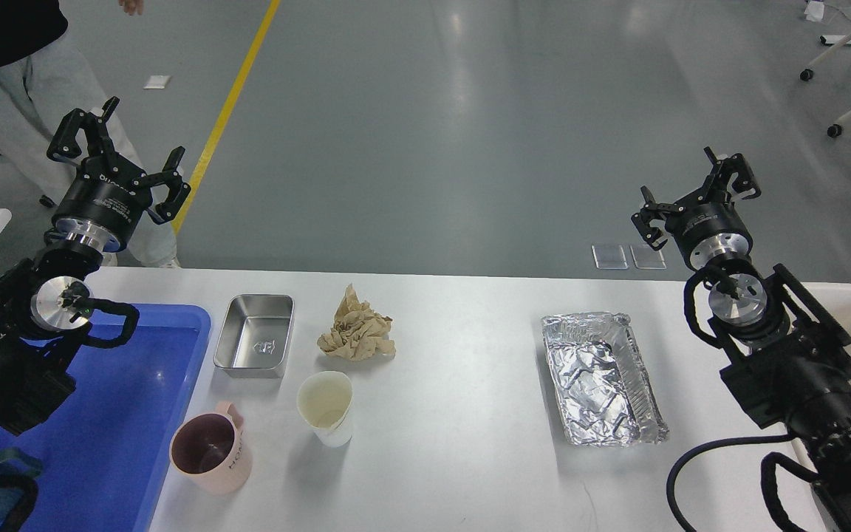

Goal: Tidy desktop
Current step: 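Swing the left arm outward and lower it toward the pink mug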

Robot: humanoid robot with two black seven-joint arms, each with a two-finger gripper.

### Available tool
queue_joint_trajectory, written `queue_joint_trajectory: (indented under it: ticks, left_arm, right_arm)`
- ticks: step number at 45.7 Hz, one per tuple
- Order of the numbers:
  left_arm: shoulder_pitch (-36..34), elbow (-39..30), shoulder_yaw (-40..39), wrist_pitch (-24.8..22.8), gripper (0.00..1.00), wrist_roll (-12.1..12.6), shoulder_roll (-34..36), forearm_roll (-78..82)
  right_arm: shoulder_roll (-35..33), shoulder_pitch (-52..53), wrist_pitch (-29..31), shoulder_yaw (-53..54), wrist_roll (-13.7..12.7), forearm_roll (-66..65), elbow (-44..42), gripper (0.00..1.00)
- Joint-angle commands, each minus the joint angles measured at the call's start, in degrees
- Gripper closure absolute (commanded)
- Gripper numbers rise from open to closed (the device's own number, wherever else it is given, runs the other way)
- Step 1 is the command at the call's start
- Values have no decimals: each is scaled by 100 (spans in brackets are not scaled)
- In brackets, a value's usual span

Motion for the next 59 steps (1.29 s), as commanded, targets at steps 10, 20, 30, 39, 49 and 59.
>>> queue_joint_trajectory:
  ticks: [10,20,30,39,49,59]
  left_arm:
    - [-12,-3,0,-9,3,8,-4,0]
    - [-21,-3,0,-202,3,-18,-66,9]
    - [-30,-3,123,-88,3,-607,-75,149]
    - [5,-652,149,869,4,-651,-57,615]
    - [50,-1970,632,2170,4,-555,417,1740]
    - [50,-3201,1546,2311,8,-195,1532,2531]
  right_arm:
    - [-64,383,-16,-19,0,8,-296,0]
    - [-56,339,-16,-28,0,8,-278,0]
    - [-29,251,-8,-36,0,8,-252,0]
    - [-38,207,1,-45,0,8,-234,0]
    - [-56,163,19,-36,0,8,-225,0]
    - [-64,49,28,-36,0,8,-181,0]
